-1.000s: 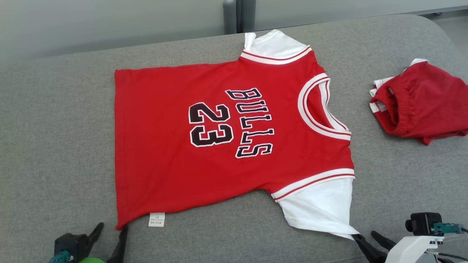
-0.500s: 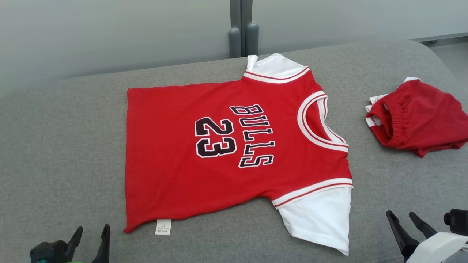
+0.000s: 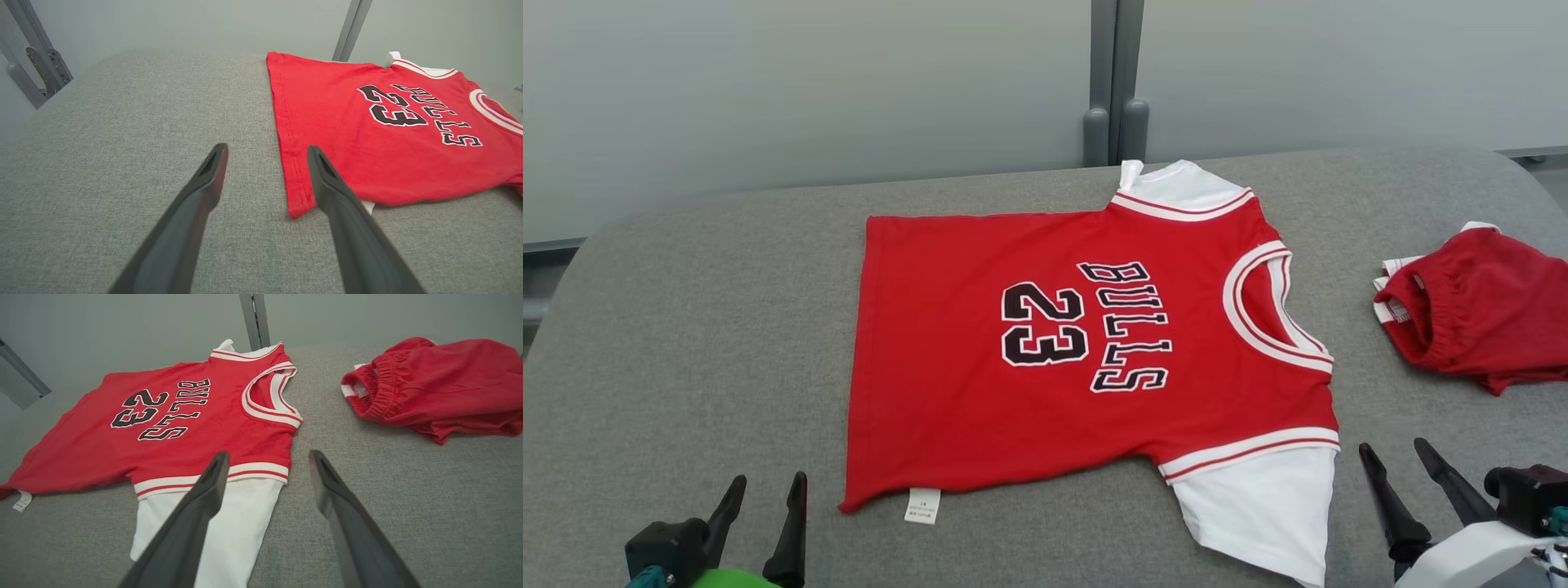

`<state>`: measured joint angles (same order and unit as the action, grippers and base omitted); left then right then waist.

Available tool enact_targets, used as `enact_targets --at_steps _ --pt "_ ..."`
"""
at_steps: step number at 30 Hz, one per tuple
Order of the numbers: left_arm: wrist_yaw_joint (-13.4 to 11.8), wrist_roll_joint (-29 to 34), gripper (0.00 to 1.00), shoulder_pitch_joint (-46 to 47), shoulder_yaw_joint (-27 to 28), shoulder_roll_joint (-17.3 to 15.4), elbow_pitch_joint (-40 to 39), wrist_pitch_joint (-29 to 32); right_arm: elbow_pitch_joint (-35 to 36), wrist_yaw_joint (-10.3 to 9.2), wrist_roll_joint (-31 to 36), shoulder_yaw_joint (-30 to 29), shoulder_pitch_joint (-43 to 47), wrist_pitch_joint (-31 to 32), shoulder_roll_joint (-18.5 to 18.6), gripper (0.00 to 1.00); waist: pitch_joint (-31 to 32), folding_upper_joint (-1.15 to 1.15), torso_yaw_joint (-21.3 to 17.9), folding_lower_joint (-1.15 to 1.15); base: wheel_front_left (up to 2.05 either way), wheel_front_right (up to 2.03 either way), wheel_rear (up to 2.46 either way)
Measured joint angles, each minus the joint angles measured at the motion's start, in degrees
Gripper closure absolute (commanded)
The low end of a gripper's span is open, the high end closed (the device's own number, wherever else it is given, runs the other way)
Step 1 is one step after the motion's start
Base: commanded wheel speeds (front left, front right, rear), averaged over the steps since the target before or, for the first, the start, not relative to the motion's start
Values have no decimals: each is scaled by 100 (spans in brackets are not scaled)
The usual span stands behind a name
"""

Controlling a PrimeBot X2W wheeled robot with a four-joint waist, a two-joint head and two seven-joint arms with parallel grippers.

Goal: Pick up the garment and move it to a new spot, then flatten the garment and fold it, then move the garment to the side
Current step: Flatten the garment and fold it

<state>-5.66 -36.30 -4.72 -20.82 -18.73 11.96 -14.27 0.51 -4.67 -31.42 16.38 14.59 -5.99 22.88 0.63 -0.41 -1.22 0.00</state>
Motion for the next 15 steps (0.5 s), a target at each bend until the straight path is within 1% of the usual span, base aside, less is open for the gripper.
enact_targets --at_steps 3,6,9,15 --pt "-18 108 0 -1 22 52 -64 1 41 -4 152 100 -31 -153 -89 0 40 0 64 0 0 0 0" --pt "-43 212 0 -1 31 145 -167 0 32 -9 516 231 -131 -296 -88 0 56 0 82 0 0 0 0" --pt "-43 278 0 -1 33 229 -226 0 -22 -99 637 276 -163 -459 -172 0 57 0 77 0 0 0 0" --pt "-43 482 0 -2 54 432 -410 0 -176 -156 733 289 -165 -751 -571 0 10 0 28 0 0 0 0"
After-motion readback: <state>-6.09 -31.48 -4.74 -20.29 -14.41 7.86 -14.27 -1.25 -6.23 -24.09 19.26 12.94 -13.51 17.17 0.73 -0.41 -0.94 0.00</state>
